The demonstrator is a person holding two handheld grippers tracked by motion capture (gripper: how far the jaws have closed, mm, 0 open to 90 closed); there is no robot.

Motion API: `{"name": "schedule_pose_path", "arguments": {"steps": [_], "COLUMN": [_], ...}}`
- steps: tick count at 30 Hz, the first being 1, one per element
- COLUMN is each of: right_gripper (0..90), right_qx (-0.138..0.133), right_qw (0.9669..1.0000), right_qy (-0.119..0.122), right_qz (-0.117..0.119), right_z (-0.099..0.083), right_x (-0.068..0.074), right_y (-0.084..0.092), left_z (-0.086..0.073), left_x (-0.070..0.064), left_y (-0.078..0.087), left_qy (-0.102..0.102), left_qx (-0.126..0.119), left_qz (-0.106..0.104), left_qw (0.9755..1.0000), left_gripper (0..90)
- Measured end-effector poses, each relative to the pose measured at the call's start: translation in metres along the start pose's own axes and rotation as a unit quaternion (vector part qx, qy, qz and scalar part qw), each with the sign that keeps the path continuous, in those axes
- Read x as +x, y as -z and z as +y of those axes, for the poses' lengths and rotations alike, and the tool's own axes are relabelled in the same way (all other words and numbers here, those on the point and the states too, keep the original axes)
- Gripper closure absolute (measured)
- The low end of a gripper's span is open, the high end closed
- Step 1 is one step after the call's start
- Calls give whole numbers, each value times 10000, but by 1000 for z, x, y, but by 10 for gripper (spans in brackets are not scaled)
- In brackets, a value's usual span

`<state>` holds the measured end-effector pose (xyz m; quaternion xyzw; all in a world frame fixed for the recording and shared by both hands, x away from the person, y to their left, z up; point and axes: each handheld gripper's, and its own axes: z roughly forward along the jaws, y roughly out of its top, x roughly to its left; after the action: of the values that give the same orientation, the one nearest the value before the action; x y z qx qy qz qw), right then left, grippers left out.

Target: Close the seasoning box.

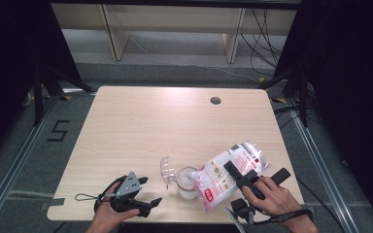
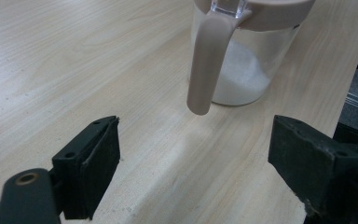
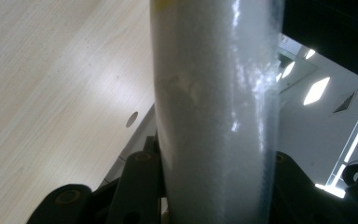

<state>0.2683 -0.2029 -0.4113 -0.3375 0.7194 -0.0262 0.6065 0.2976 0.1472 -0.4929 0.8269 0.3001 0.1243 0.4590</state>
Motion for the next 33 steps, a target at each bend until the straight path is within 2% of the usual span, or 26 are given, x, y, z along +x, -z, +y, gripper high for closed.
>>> {"name": "schedule_pose_path", "arguments": {"steps": [33], "right_gripper": [710], "right_qx": [-27], "right_qw": [9998], "right_qy": [-9], "right_qz": [176], "right_z": [1], "right_x": [-1], "right_y": [-1], "left_z": [0], "left_x": [0], "left_y": [0], "left_qy": [-36], "left_qx": [-35], "left_qz": [22], "left_qw": [10000], "left_gripper": [163]}}
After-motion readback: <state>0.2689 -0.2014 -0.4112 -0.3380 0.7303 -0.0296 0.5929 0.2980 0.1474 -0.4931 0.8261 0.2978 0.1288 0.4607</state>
